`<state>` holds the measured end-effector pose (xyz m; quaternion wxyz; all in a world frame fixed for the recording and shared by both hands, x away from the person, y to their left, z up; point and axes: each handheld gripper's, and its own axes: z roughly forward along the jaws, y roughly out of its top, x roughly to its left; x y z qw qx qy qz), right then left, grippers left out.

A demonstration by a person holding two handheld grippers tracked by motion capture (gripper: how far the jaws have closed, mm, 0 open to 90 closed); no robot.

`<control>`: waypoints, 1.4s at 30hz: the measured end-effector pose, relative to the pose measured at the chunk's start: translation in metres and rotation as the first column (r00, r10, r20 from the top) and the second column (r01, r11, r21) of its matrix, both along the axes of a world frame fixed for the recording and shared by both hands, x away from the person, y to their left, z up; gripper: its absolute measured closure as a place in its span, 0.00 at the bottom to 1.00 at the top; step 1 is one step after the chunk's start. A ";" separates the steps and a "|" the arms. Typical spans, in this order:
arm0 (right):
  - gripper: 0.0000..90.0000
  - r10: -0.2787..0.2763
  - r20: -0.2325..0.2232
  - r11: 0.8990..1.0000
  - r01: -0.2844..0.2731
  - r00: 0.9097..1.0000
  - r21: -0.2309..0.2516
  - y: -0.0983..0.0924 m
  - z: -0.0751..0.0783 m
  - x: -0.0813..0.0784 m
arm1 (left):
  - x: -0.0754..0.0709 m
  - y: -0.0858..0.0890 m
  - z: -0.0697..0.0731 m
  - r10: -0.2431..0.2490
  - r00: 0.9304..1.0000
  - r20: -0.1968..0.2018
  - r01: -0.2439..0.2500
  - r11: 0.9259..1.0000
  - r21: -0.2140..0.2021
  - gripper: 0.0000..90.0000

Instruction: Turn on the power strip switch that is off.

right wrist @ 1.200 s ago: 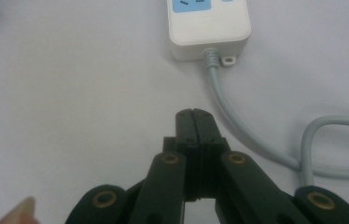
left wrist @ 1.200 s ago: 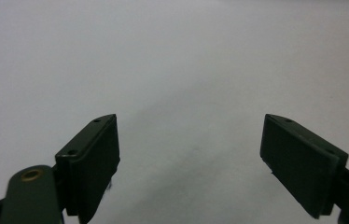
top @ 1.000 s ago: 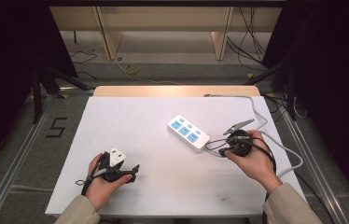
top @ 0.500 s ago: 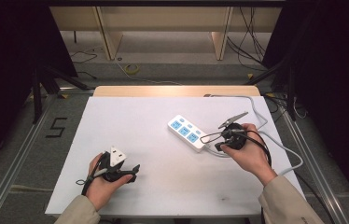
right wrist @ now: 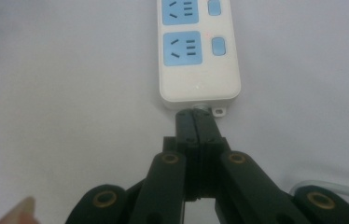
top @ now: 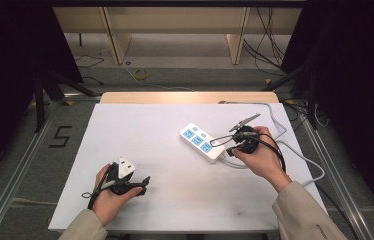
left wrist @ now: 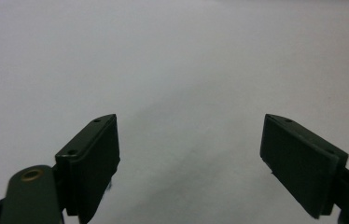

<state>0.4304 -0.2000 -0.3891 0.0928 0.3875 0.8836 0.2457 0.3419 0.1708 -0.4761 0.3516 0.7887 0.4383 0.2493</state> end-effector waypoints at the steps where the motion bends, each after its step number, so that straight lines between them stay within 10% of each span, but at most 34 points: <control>1: 1.00 0.004 -0.001 1.000 -0.004 1.000 0.000 0.001 0.000 0.001 | 0.000 0.000 0.000 0.000 1.000 0.000 0.000 1.000 0.000 0.22; 42: 1.00 0.017 0.010 1.000 -0.017 1.000 0.000 0.039 0.006 0.045 | 0.001 -0.004 -0.001 -0.016 1.000 -0.002 0.016 1.000 0.004 0.22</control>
